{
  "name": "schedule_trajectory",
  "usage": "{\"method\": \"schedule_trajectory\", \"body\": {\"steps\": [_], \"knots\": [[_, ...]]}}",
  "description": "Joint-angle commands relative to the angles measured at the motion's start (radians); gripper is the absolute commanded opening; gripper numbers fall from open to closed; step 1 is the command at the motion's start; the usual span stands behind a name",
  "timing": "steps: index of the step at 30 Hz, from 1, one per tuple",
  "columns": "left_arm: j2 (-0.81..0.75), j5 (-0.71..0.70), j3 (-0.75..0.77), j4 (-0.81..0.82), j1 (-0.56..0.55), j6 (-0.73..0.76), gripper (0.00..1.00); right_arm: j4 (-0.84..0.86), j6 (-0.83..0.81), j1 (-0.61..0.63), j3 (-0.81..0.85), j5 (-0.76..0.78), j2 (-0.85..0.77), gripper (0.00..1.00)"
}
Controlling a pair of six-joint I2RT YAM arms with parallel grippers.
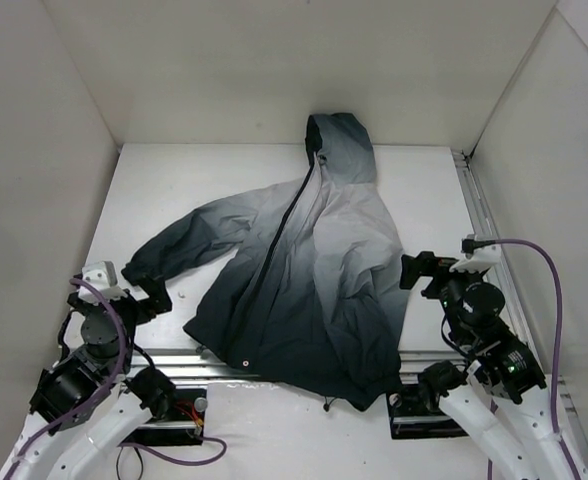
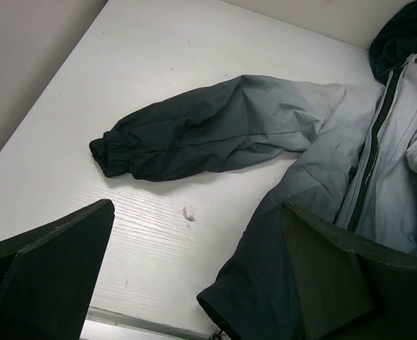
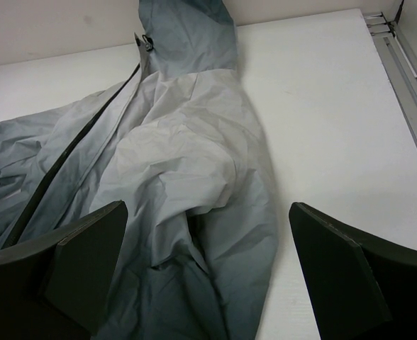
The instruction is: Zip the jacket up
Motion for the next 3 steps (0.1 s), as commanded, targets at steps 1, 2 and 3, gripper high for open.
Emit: {"method": "schedule_trajectory", "body": {"steps": [1,2,3], "knots": [[0.039,-0.02,0.009,0.044,0.004,0.013,1.0,0.054,0.007,-0.003,0.003,0.029,0.005,0.98],[0.039,-0.019,0.006,0.046,0.004,0.016,1.0,0.054,0.005,-0.006,0.003,0.028,0.005,0.98],[0.039,-0.02,0.006,0.046,0.004,0.016,1.0,0.054,0.007,-0.006,0.003,0.026,0.006,0.98]]}}
